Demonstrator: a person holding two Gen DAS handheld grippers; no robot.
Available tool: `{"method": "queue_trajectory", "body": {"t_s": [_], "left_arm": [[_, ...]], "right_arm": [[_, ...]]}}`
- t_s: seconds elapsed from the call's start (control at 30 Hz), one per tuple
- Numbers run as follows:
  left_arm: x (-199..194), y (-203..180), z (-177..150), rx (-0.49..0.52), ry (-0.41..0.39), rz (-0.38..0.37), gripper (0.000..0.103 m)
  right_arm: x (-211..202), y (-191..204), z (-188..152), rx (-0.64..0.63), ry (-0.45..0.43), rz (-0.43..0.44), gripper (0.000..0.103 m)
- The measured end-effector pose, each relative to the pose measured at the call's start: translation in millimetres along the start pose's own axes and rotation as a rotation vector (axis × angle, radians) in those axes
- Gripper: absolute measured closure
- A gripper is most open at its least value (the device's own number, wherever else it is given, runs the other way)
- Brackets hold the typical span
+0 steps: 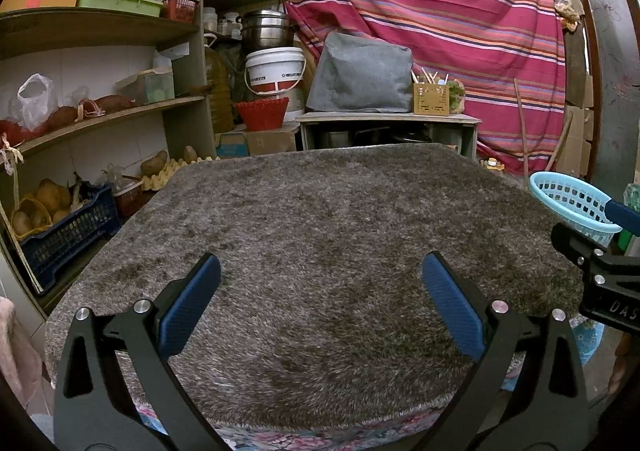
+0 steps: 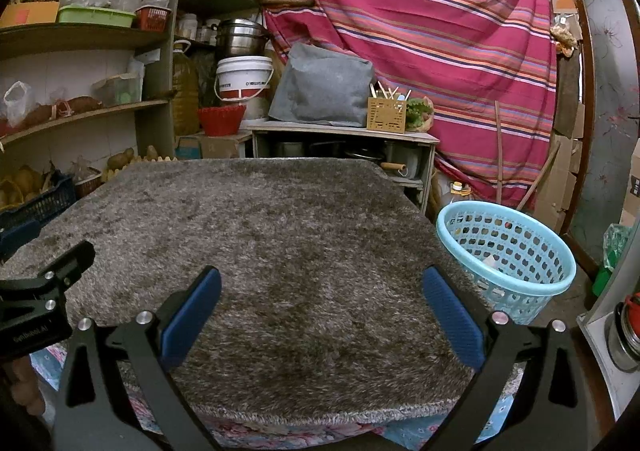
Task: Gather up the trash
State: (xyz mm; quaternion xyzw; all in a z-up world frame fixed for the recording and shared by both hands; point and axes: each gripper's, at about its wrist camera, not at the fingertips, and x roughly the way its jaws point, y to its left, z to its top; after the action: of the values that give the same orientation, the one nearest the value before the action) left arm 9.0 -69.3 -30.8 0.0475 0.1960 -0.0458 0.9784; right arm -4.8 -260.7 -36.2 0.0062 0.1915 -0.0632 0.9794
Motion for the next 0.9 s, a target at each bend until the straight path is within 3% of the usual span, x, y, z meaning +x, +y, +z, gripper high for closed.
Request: {"method": "queue_trajectory", "body": {"t_s": [0.9], "left_arm": [[-0.1, 0.8, 0.4, -0.001, 0.0, 0.001, 0.005]], "right_arm": [[1.0, 0.0, 0.1, -0.001, 0.003, 0.0, 0.004]]}}
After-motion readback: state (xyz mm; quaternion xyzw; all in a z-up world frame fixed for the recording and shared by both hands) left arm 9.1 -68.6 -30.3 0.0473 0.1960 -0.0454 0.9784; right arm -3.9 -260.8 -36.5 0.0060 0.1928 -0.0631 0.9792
